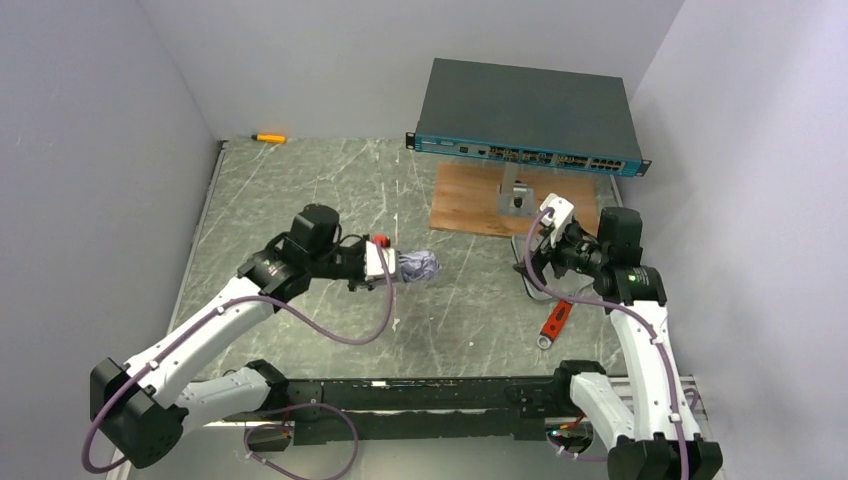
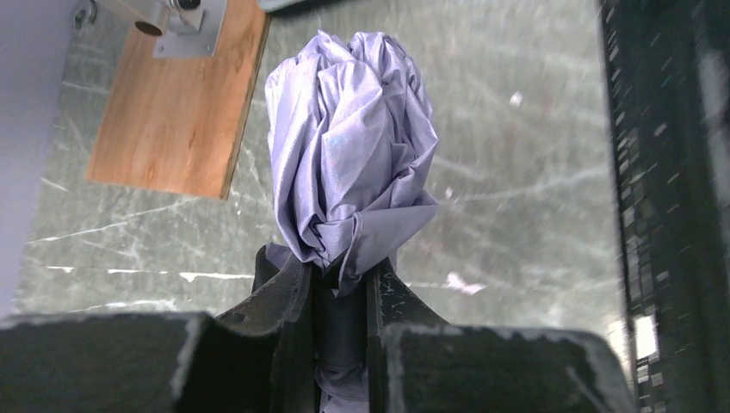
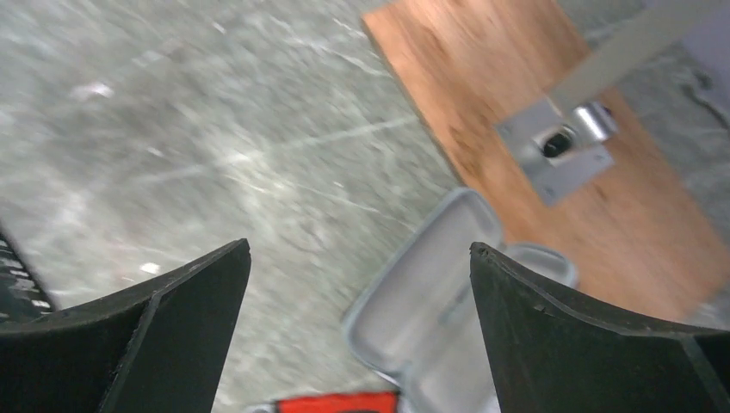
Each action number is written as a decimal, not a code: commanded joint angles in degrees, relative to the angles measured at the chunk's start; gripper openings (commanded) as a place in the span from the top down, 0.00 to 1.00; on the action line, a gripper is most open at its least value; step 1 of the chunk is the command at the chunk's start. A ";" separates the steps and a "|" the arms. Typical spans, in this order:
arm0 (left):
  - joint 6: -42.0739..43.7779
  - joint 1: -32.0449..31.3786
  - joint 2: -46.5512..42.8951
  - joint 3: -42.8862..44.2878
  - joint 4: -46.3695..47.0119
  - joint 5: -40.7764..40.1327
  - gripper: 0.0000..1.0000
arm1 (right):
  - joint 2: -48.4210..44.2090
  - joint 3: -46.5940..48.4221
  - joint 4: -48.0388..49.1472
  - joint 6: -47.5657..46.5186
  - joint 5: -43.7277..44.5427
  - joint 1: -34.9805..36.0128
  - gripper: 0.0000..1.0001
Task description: Open the umbrella
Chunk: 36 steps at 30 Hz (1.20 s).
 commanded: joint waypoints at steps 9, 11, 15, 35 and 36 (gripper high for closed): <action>-32.93 7.35 1.36 14.98 -3.88 22.10 1.00 | 3.90 12.16 0.41 17.18 -19.85 12.28 0.01; -34.09 7.37 1.81 15.03 -3.61 23.56 1.00 | 2.49 10.56 7.68 21.49 -16.84 17.90 0.01; -36.44 7.38 1.56 14.02 -1.67 25.14 1.00 | 3.77 9.84 14.32 27.31 -13.21 27.45 0.01; -19.89 3.06 5.41 20.63 -14.31 20.69 1.00 | 16.75 16.29 22.46 24.29 -2.79 46.66 0.30; -18.23 2.79 5.59 21.09 -15.51 20.53 1.00 | 16.94 16.52 22.61 23.87 -2.40 46.73 0.36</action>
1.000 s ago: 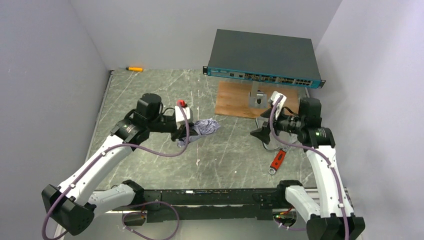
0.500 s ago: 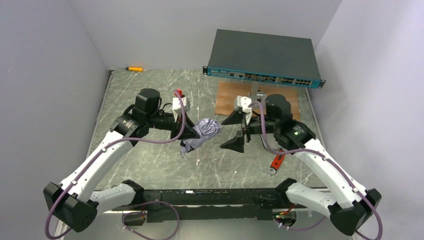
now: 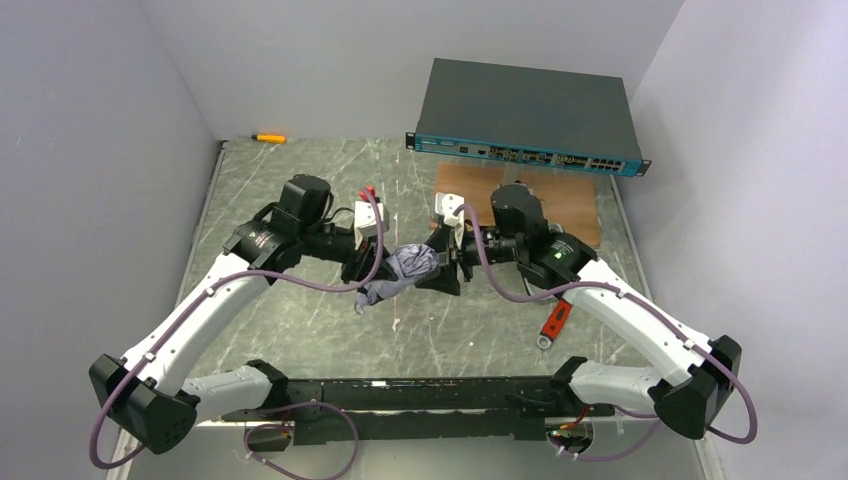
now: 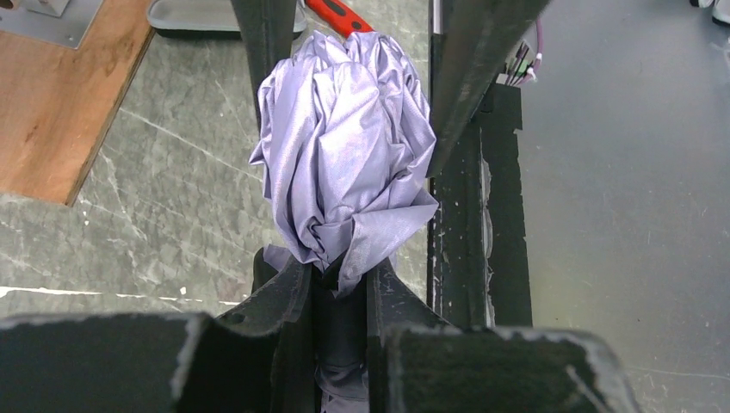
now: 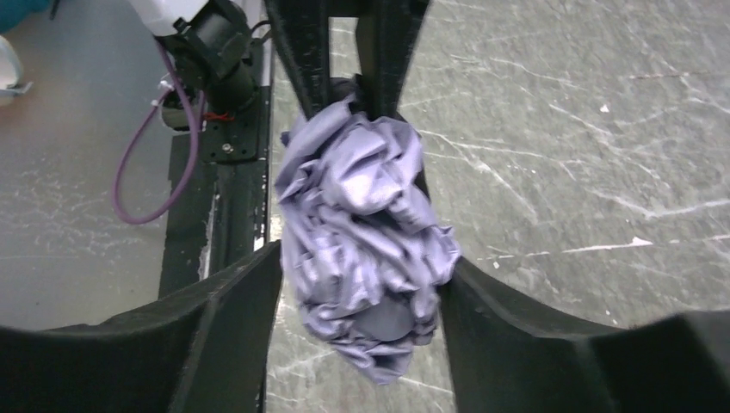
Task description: Open the umbrella
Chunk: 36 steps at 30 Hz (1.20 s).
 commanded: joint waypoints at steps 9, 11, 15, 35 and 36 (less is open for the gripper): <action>9.81 -0.09 3.38 10.15 -11.96 3.75 0.50 | 0.42 3.33 3.51 -2.72 -0.25 -2.93 1.00; 12.69 4.22 2.61 9.49 -15.87 5.92 0.32 | -0.56 2.37 5.23 1.40 -2.69 -7.41 1.00; 22.93 10.73 -4.03 3.22 -19.06 3.86 0.29 | -3.30 0.94 6.88 5.90 -6.50 -12.37 1.00; 21.66 2.62 -13.96 -10.45 5.64 -7.69 0.47 | -3.70 -0.74 13.15 21.73 -13.44 -15.42 1.00; 21.36 1.21 -13.71 -10.53 5.94 -8.65 0.48 | -3.61 -0.68 13.36 22.02 -13.74 -15.39 1.00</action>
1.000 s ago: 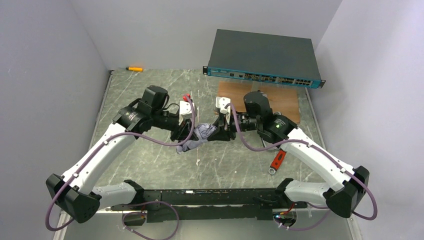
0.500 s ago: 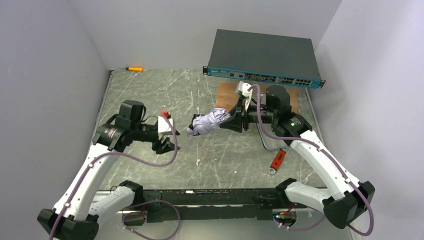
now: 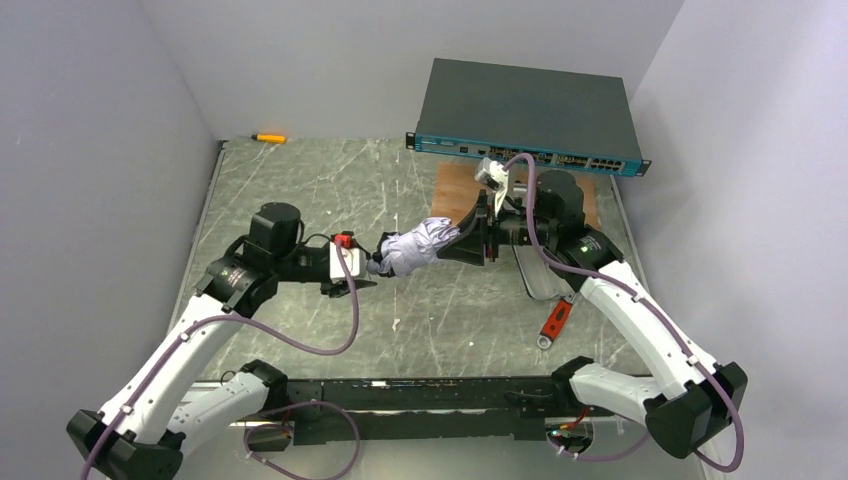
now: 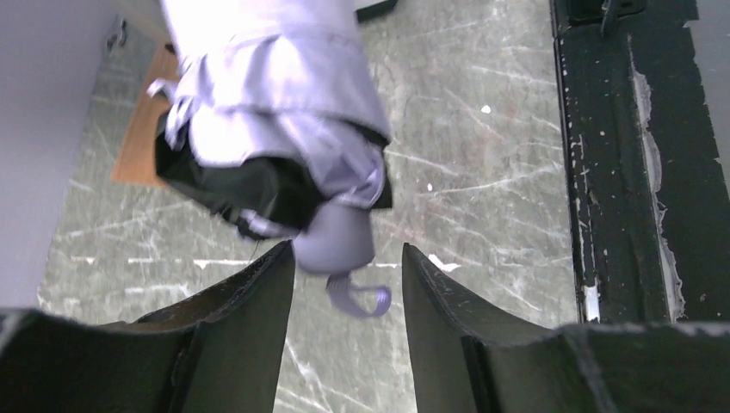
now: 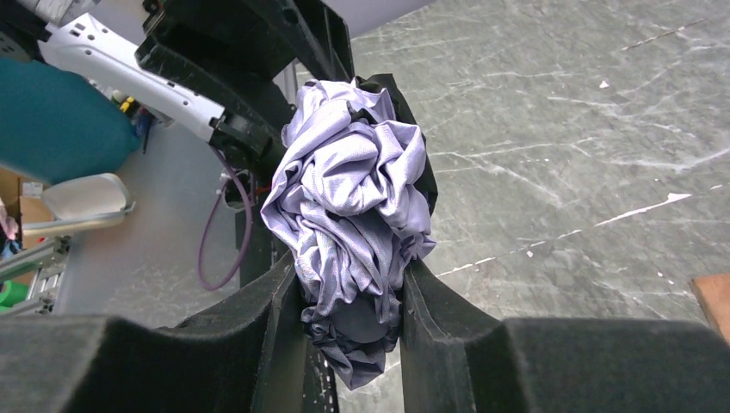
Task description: Open the umbrella
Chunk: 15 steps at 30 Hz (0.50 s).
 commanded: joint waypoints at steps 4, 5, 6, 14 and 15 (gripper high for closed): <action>-4.62 -6.70 0.00 -0.63 7.91 -6.92 0.58 | -0.25 1.60 7.07 3.36 -4.07 -0.19 1.00; -5.50 -6.70 -0.02 -0.65 8.97 -7.61 0.64 | -0.52 1.40 6.80 3.11 -4.11 -0.22 1.00; -5.94 -6.69 -0.02 -0.43 9.09 -8.11 0.70 | -0.67 0.99 6.59 2.96 -4.11 -0.22 1.00; -3.21 -6.70 -1.08 0.77 5.88 -11.06 1.00 | -3.86 1.57 -4.23 -9.22 9.80 -0.66 0.20; -1.37 -6.70 -1.20 1.01 5.15 -11.11 1.00 | -4.48 2.19 -6.56 -13.17 12.94 -0.62 0.09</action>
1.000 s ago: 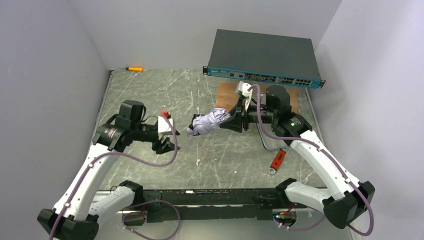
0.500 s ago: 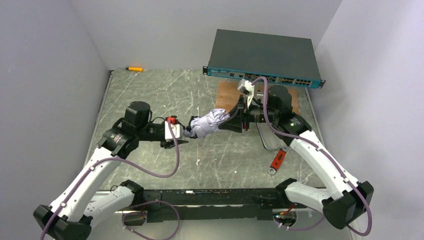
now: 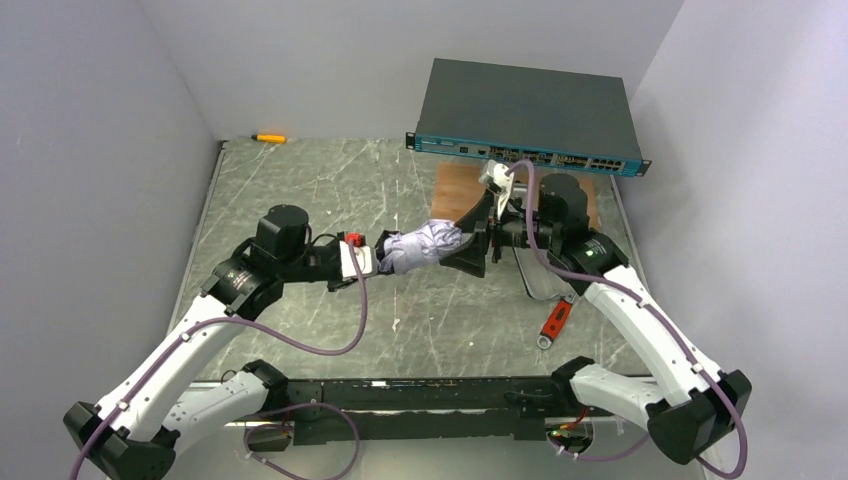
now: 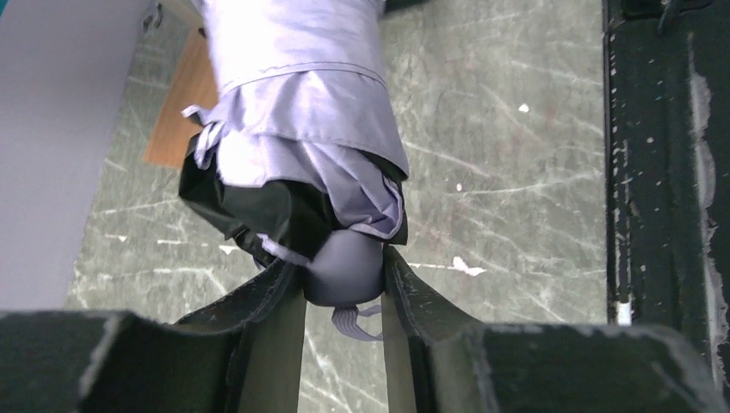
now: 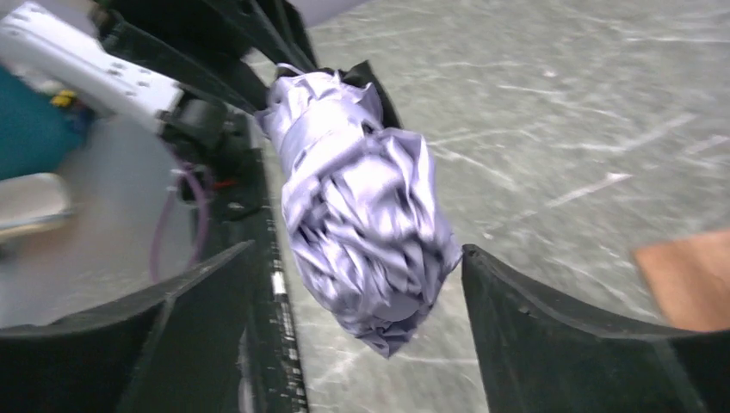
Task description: Open the umbrella
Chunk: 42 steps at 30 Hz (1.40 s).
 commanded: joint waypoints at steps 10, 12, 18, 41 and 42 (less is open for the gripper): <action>18.03 -0.69 -0.48 4.53 -3.44 -2.68 1.00 | -1.91 6.67 -17.22 -21.15 6.79 0.68 0.03; 19.08 -1.01 1.02 5.28 -5.24 -2.34 1.00 | -0.98 3.36 -13.27 -19.58 6.59 2.29 0.03; 15.53 -0.99 2.69 4.80 -3.56 -1.64 1.00 | 0.69 -5.51 0.84 -18.13 9.29 3.52 0.04; 6.62 -1.01 1.92 19.33 -7.84 2.62 1.00 | 7.92 -25.03 45.33 -31.08 29.09 15.58 0.00; 5.99 -0.98 1.85 19.48 -7.62 2.95 1.00 | 7.55 -25.73 45.39 -31.35 28.86 15.54 0.00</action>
